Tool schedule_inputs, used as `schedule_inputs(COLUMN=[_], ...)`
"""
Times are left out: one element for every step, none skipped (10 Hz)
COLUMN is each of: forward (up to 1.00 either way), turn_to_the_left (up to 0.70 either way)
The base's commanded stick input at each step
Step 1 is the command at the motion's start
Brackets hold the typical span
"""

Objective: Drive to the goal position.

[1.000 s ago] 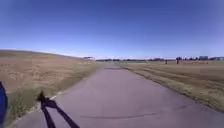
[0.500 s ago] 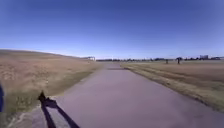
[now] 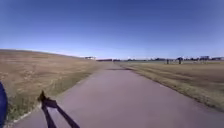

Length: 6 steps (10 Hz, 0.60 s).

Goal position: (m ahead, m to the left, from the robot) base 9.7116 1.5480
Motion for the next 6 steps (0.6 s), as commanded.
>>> schedule_inputs(forward=[0.7,0.7,0.7,0.7,0.7,0.7], turn_to_the_left=[0.0,0.0,0.0,0.0,0.0,0.0])
